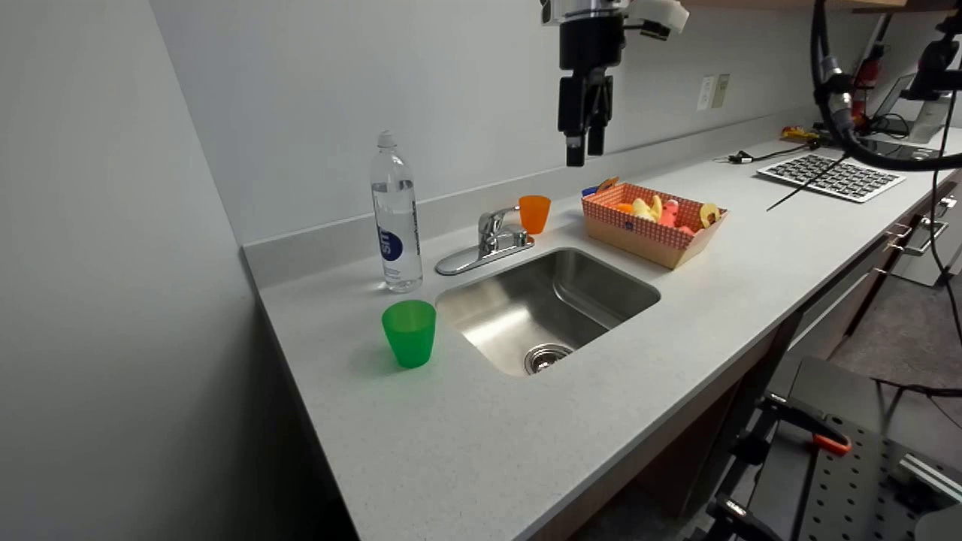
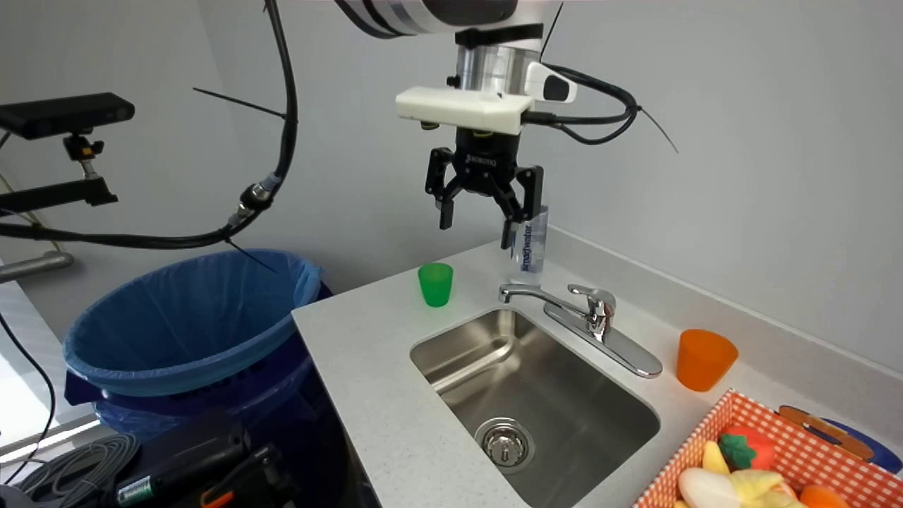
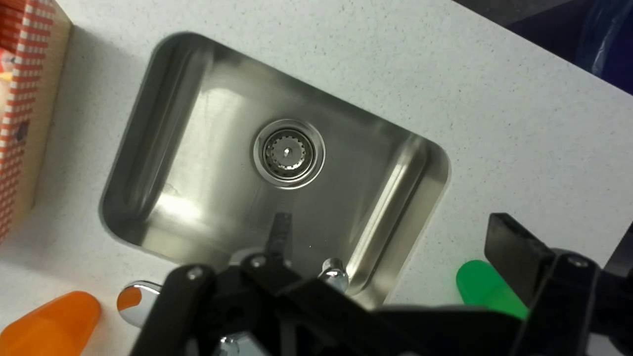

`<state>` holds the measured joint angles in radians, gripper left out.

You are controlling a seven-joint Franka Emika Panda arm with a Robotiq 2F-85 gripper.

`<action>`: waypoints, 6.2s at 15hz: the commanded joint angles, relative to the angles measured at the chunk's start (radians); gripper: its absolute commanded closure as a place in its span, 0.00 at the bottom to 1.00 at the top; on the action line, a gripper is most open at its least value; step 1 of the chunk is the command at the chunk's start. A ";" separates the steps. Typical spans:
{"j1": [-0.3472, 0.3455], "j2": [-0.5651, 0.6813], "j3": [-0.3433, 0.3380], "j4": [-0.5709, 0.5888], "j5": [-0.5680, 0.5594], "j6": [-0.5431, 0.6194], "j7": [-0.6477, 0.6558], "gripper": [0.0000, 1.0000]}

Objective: Move the faucet spout to the right

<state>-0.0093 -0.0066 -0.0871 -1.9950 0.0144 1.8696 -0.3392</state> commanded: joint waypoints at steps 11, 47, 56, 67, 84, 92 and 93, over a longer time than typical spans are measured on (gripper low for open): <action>-0.019 0.120 0.039 0.058 -0.002 0.072 0.004 0.00; 0.131 0.554 -0.010 0.365 -0.076 0.355 0.828 0.00; 0.121 0.553 -0.006 0.396 -0.060 0.228 0.860 0.65; 0.076 0.496 -0.014 0.359 -0.065 0.139 0.737 1.00; -0.044 0.419 -0.066 0.224 -0.072 0.172 0.580 1.00; -0.127 0.397 -0.081 0.224 -0.035 0.259 0.541 1.00; -0.134 0.395 -0.082 0.223 -0.033 0.265 0.542 1.00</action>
<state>-0.1147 0.4223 -0.1566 -1.7492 -0.0292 2.0979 0.2305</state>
